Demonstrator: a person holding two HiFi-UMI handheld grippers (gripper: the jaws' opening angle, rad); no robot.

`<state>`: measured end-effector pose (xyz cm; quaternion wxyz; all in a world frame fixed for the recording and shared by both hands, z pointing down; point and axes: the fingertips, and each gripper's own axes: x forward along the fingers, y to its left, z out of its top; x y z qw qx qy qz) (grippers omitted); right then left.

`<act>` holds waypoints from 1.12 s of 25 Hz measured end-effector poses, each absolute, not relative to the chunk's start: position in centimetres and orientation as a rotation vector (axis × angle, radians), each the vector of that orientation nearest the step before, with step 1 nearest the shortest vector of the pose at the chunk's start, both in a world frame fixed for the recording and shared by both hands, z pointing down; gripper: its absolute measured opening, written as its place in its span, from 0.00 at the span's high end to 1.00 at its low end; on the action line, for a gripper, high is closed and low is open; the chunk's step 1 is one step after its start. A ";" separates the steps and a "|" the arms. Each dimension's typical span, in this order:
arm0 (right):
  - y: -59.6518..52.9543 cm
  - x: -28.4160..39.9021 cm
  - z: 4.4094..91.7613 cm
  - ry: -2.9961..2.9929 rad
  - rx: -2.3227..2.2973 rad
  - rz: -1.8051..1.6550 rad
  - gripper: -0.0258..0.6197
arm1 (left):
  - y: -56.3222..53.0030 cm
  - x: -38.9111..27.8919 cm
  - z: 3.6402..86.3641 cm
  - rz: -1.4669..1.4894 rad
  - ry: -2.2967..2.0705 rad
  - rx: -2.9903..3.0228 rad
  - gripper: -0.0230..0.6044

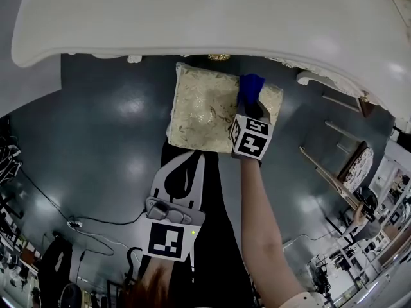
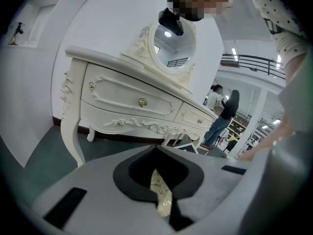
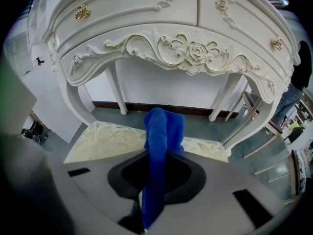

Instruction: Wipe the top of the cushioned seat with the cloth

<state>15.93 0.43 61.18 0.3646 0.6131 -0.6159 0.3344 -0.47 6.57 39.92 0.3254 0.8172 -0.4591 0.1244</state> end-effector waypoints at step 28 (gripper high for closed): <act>-1.1 9.9 61.3 -1.656 1.486 0.827 0.87 | 6.3 -3.9 39.9 0.291 -1.274 2.095 0.97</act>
